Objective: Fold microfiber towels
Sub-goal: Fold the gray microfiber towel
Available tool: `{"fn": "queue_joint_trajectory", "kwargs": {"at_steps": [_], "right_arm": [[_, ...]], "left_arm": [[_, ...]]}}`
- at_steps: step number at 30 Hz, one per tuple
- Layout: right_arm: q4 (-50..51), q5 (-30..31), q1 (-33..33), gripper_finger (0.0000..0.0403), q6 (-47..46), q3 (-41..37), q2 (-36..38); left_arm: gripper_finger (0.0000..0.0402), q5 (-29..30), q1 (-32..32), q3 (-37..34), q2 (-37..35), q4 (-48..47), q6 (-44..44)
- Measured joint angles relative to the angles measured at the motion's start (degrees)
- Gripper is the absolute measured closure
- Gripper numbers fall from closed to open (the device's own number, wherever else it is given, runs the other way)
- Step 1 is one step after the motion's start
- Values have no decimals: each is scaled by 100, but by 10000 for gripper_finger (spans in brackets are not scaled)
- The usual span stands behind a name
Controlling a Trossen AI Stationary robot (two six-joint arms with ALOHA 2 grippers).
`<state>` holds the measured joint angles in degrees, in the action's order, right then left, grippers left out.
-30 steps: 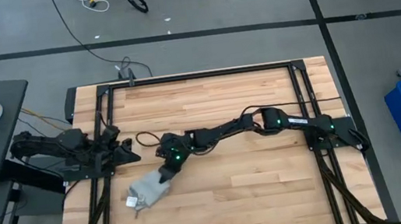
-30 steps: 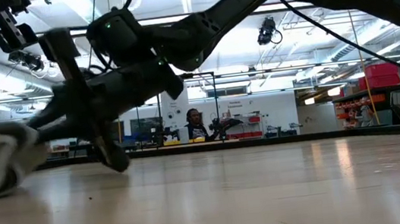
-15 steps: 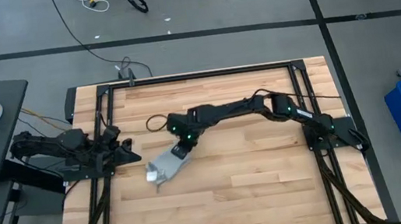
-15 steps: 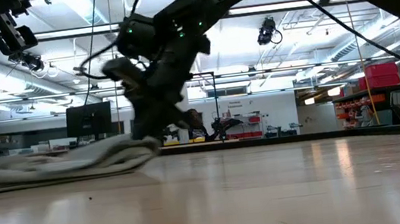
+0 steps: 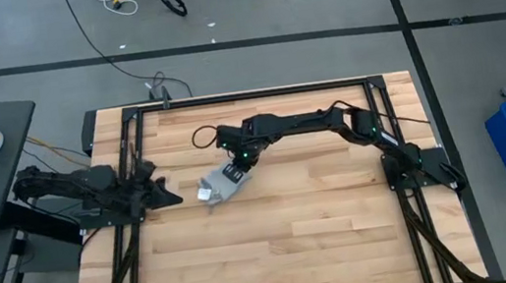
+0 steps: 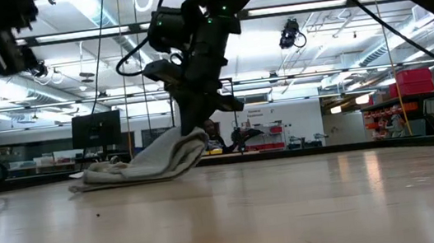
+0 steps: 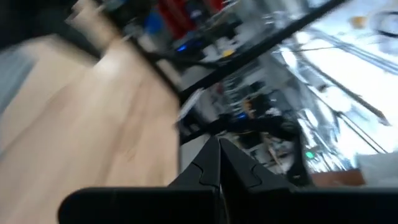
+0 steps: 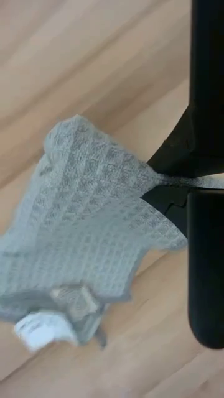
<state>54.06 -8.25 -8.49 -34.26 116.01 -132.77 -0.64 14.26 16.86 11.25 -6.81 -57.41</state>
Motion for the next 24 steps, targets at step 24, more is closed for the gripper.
{"fn": "queue_joint_trajectory", "kwargs": {"at_steps": [24], "right_arm": [[-695,-646,-184,392,363,0,-9]], "left_arm": [[402,-722,-646,-26,3492,-1089,-924]]}}
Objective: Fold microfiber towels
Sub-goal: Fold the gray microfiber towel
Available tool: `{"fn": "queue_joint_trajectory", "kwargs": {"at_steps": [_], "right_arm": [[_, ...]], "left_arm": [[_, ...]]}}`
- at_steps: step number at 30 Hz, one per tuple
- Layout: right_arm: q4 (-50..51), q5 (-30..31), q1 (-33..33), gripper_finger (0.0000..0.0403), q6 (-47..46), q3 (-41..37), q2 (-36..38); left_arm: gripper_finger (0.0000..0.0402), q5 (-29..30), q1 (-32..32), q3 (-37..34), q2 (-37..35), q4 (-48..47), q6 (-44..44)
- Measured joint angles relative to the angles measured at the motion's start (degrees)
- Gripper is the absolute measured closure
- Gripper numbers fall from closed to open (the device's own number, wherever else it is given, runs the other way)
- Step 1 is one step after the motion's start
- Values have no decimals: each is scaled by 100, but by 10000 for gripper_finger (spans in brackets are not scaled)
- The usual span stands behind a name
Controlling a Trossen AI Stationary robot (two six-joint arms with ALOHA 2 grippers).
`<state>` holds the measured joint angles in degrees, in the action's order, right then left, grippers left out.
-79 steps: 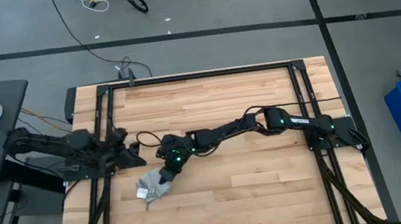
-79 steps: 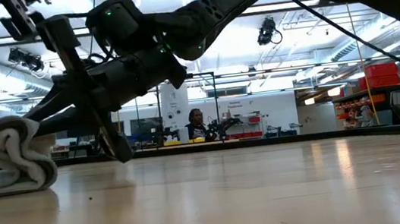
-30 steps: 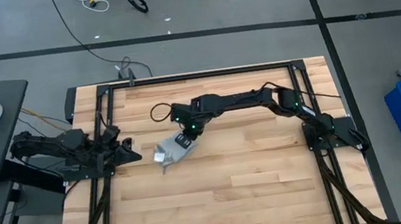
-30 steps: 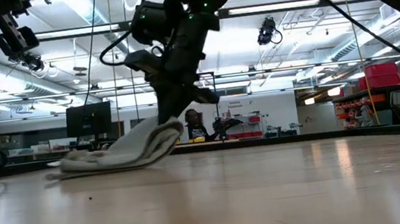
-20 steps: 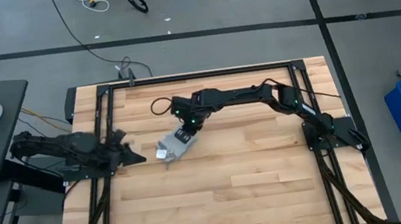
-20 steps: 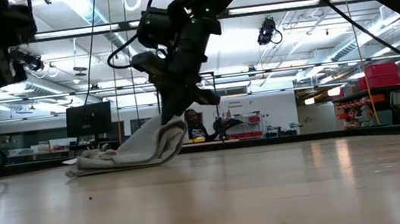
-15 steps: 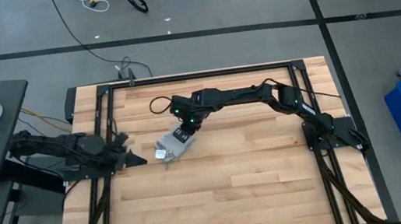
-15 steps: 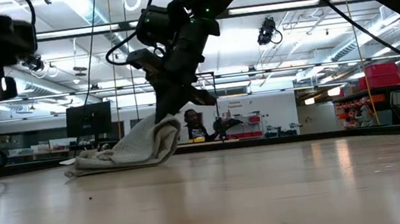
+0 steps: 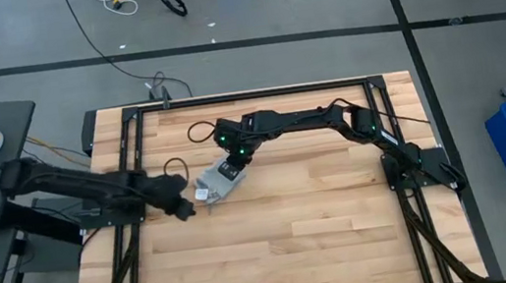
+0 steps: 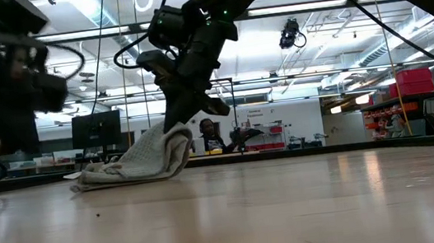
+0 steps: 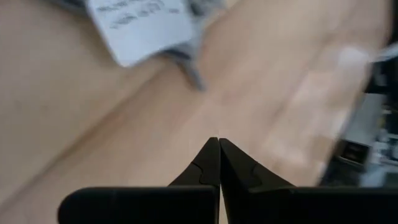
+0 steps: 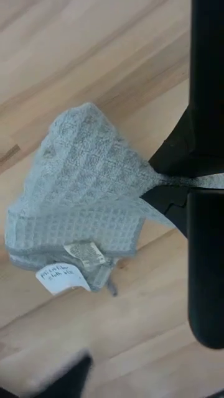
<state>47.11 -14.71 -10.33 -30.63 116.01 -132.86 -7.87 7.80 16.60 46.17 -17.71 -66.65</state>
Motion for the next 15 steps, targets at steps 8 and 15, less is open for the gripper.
{"fn": "queue_joint_trajectory", "kwargs": {"at_steps": [8,15], "right_arm": [[145,-299,0,392,389,0,0],[266,-1026,65,392,925,0,0]], "left_arm": [[402,-195,-734,-2,1209,967,439],[402,-221,-1262,-2,1645,939,654]]}}
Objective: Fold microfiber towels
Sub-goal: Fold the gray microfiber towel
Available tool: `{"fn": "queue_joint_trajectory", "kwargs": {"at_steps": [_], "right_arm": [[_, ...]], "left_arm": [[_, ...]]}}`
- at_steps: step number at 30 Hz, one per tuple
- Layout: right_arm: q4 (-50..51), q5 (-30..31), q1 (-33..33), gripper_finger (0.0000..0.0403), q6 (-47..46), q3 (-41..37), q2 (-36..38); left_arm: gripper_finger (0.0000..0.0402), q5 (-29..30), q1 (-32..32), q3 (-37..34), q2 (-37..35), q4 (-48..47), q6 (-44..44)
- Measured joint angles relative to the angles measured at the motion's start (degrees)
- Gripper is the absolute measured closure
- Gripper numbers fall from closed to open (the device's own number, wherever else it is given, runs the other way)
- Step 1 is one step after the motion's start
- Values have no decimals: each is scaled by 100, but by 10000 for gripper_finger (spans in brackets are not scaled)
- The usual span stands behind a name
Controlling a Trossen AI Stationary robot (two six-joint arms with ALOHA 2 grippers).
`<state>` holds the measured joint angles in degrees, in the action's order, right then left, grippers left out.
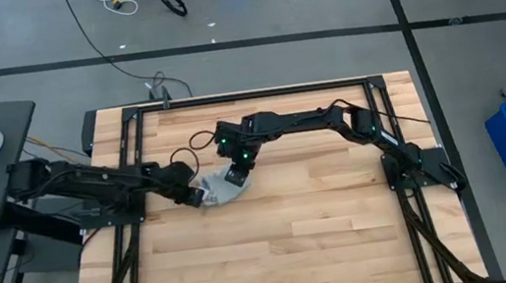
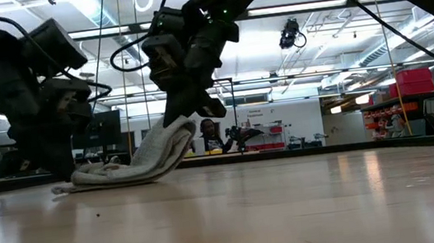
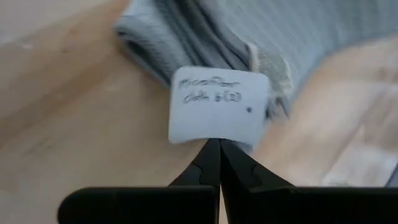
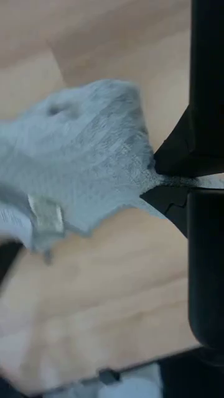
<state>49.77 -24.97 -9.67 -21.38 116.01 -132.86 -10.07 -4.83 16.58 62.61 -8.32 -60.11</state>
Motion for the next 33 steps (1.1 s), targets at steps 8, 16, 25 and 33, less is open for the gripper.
{"fn": "queue_joint_trajectory", "kwargs": {"at_steps": [8,16,25,33], "right_arm": [[-161,-218,68,392,158,0,20],[-1299,-382,0,392,-555,0,22],[-1775,-373,-19,392,-1171,-4,-460],[-2334,-401,112,392,-1378,-4,-705]], "left_arm": [[402,-293,-396,0,333,59,292],[402,-417,-397,0,509,281,312],[402,-440,-397,0,509,275,370],[402,-489,-395,2,505,250,446]]}}
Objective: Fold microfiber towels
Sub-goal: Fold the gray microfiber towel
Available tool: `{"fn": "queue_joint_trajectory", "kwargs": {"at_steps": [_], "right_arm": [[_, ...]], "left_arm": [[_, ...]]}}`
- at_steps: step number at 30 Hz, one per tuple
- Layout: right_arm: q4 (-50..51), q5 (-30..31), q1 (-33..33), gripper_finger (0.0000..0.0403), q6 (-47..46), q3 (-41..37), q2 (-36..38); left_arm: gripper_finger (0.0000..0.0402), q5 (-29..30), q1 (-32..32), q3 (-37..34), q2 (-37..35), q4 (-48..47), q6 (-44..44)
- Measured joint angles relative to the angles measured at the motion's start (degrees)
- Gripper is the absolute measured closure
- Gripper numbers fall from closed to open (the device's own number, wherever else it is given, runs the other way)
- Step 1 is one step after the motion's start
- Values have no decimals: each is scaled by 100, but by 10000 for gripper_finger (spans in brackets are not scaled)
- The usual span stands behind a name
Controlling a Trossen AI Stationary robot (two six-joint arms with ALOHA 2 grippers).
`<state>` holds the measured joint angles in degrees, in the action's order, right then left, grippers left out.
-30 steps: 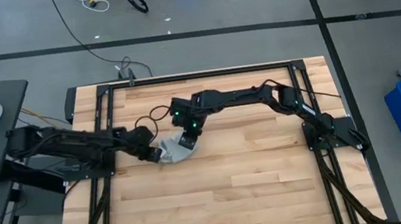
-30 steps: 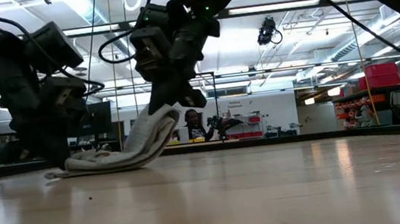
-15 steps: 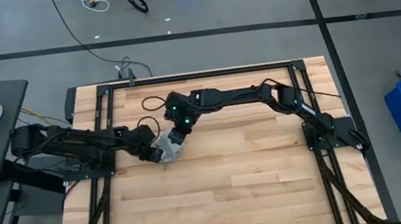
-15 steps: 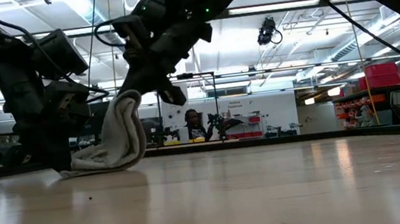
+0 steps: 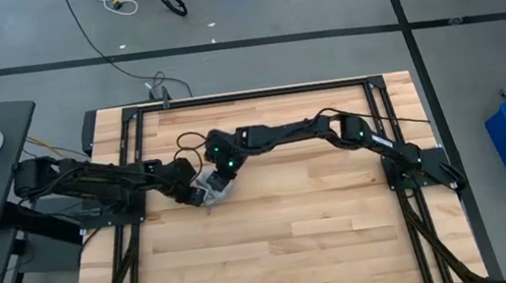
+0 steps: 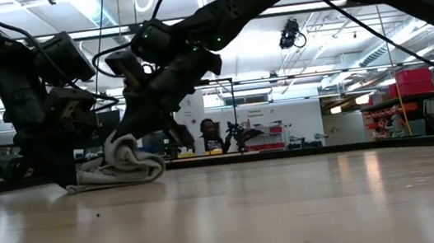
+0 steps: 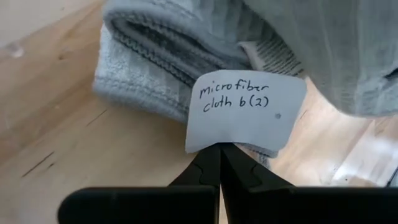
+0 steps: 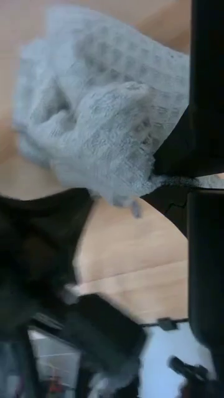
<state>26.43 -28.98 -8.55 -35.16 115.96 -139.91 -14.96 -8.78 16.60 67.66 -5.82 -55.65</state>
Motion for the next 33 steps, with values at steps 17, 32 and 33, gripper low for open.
{"fn": "queue_joint_trajectory", "kwargs": {"at_steps": [17,32,33], "right_arm": [[-665,22,-339,208,-387,2,8],[-681,-172,-121,265,-247,2,15],[-684,-174,-123,277,-252,2,15]], "left_arm": [[402,-57,2,0,0,34,104],[402,-56,2,0,-7,32,187],[402,-56,2,0,-7,34,187]]}}
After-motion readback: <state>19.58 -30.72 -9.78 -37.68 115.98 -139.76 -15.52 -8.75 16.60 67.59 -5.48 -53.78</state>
